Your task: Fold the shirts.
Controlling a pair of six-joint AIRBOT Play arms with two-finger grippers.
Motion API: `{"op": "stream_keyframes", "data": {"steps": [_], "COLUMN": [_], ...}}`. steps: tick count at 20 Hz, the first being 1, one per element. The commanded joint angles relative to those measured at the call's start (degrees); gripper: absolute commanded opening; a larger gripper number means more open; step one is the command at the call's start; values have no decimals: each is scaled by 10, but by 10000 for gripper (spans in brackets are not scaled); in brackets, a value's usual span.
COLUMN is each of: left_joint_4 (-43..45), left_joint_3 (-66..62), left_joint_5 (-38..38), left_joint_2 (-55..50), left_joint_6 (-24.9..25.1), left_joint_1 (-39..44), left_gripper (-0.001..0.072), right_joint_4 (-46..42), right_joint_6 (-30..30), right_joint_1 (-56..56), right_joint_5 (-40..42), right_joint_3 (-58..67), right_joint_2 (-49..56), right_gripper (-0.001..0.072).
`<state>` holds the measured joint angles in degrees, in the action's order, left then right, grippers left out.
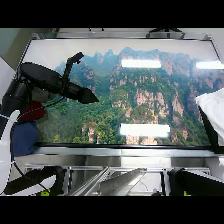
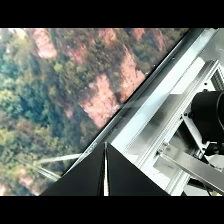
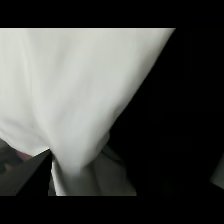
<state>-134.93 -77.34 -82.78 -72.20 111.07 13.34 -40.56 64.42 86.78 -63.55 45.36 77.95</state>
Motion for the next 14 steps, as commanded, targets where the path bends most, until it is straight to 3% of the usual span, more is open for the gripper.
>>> {"op": "stream_keyframes", "data": {"steps": [1, 2, 3, 7, 10, 14], "left_joint_4": [0, 0, 0, -1, -1, 0], "left_joint_3": [-1, -1, -1, -2, -2, -21], "left_joint_5": [-1, -2, -2, 14, 33, 30], "left_joint_2": [0, 0, 0, 0, 0, 0], "left_joint_6": [-1, -1, -1, -1, -1, 2], "left_joint_1": [-1, -1, -1, -1, -1, -2], "left_gripper": [14, 14, 14, 14, 14, 14], "right_joint_4": [12, 23, 28, -10, 24, 57], "right_joint_6": [-1, 1, 1, 82, 102, 85], "right_joint_1": [9, 9, 9, 10, -18, -125], "right_joint_5": [-36, -63, -98, -153, -136, -137], "right_joint_3": [7, 21, 42, 100, 102, 102], "right_joint_2": [-2, -4, -9, -78, -122, -137], "right_gripper": [609, 488, 315, 305, 304, 294]}}
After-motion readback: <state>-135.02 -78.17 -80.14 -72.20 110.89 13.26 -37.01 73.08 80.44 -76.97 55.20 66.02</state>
